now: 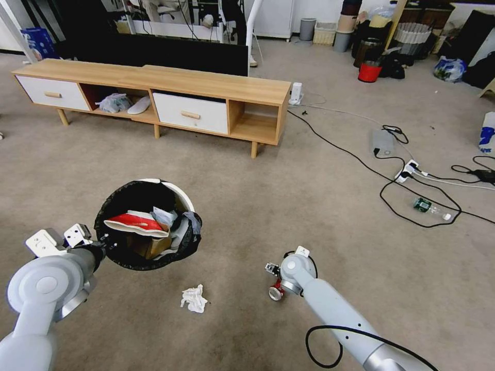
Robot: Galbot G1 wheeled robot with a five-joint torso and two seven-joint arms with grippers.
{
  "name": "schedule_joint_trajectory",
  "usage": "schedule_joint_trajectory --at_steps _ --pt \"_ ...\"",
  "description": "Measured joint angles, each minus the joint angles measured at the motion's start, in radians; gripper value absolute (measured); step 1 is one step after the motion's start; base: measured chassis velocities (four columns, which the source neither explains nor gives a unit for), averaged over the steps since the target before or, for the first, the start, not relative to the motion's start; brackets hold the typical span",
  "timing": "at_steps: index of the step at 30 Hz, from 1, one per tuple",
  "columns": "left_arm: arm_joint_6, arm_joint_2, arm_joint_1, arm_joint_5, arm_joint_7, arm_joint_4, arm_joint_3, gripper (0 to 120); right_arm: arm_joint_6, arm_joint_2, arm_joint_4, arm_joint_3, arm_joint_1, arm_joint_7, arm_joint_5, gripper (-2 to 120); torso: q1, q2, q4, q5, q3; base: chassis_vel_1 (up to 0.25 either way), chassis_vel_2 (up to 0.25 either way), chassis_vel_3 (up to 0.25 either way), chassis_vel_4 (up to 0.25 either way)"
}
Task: Pick up the trash bin and place the garbage on the floor into it.
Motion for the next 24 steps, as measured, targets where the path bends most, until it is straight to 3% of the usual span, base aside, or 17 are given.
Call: schedule_joint_trajectory --at_steps 19,24 --pt "0.000 -0.001 0.015 -0.003 0.004 -0.009 -0.011 0 0.010 0.039 -0.078 0.001 0.000 -0.033 -0.063 99 0.000 0.000 0.0002 0.0000 0.000 0.000 0.000 0.000 0.000" --pt "0.000 0.000 0.016 -0.002 0.005 -0.009 -0.012 0 0.012 0.034 -0.077 0.001 0.000 -0.035 -0.068 89 0.000 0.000 -0.0002 -0.0005 0.000 0.000 0.000 0.000 0.000"
